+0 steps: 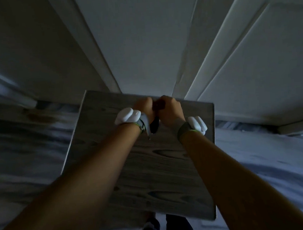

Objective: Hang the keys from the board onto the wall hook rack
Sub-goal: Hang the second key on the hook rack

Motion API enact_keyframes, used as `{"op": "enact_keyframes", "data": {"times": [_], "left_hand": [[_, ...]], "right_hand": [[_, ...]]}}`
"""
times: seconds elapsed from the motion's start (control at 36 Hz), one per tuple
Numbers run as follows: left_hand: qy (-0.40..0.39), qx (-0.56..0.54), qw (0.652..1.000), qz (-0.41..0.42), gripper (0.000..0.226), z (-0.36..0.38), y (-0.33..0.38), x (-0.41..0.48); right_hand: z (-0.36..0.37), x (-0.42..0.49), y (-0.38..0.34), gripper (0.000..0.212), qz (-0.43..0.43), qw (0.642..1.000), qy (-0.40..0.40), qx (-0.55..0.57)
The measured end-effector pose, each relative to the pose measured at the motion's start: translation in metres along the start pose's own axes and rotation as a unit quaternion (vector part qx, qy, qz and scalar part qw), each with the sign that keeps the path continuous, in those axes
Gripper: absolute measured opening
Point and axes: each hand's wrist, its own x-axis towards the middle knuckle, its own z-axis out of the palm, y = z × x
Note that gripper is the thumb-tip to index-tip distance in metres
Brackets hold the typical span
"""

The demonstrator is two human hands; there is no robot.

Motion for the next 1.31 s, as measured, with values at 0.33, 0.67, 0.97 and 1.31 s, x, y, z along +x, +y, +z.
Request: {"op": "enact_keyframes", "data": {"times": [0.33,0.67,0.97,1.31], "left_hand": [[0.281,-0.034,0.938,0.202,0.028,-0.224,0.104,-0.114],[0.494,-0.068,0.802,0.328,0.020,-0.402,0.195,-0.236],[0.603,-0.152,0.679,0.391,0.021,-0.551,0.272,-0.326],[0.603,-0.210,0.667,0.385,0.030,-0.638,0.329,-0.338]], "right_hand": [[-0.172,-0.069,-0.201,0.019,-0.186,0.952,0.237,0.053],[-0.314,-0.176,-0.367,0.011,-0.387,0.828,0.398,0.077],[-0.442,-0.248,-0.504,0.010,-0.512,0.713,0.471,0.085],[-0.514,-0.244,-0.578,0.023,-0.510,0.707,0.467,0.149]]}}
